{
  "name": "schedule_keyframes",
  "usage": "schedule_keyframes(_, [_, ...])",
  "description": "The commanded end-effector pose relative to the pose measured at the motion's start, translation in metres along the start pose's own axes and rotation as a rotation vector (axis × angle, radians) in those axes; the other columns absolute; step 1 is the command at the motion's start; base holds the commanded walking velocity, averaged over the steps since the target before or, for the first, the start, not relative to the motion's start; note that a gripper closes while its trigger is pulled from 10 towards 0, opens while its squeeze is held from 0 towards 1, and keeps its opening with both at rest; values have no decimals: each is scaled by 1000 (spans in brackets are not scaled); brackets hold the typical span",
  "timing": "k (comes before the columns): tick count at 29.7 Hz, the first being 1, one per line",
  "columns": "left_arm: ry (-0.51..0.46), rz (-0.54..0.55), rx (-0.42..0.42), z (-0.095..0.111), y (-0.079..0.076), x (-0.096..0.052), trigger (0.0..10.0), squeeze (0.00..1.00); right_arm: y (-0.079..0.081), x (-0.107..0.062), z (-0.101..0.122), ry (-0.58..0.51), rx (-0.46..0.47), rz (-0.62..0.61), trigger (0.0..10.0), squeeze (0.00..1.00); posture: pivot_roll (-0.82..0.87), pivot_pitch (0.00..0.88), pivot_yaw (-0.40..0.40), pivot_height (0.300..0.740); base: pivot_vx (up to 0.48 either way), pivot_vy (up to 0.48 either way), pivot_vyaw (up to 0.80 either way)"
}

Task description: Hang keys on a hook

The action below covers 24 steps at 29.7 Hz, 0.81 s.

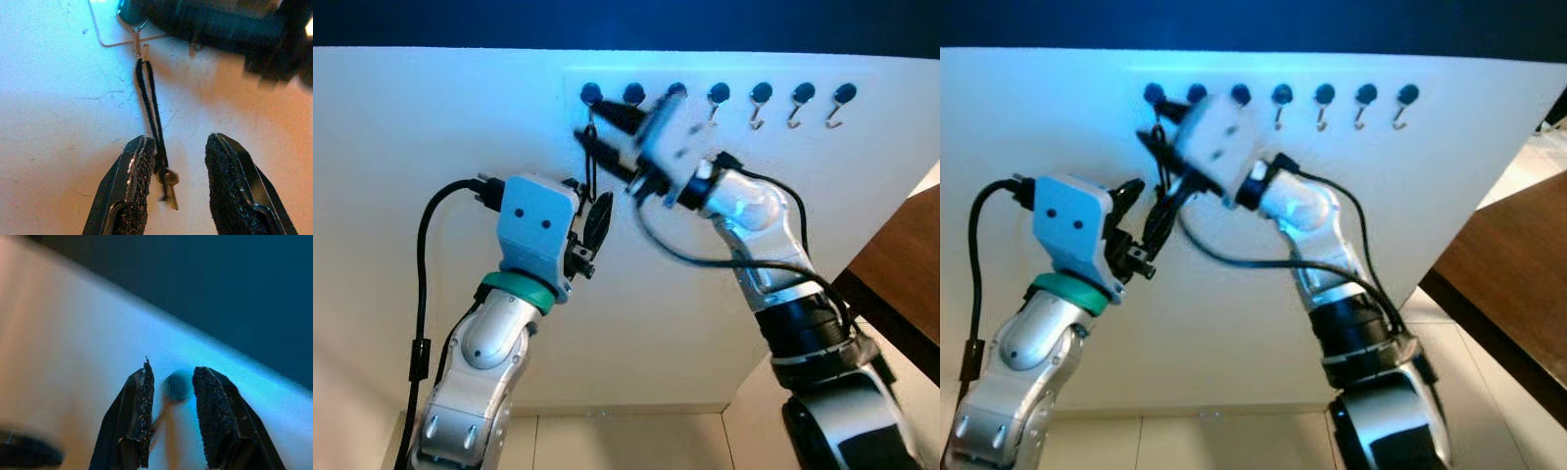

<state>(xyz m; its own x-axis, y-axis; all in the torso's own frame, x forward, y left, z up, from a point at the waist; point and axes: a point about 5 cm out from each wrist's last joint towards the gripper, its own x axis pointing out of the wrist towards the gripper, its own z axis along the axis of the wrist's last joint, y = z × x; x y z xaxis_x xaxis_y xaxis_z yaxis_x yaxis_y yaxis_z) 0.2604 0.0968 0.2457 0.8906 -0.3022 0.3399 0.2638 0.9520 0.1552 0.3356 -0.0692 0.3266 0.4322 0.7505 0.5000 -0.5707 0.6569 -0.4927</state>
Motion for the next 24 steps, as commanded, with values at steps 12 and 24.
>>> schedule_keyframes(12, [20,-12,-8,-4,-3,-4,10000,0,19,-27,-1,-41,328,-5,10000,0,-25,20,70,740,0,0,0])
schedule_keyframes(24, [136,80,97,-29,17,-17,10000,0,76,-80,-42,239,240,-79,10000,0,-78,23,68,740,0,0,0])
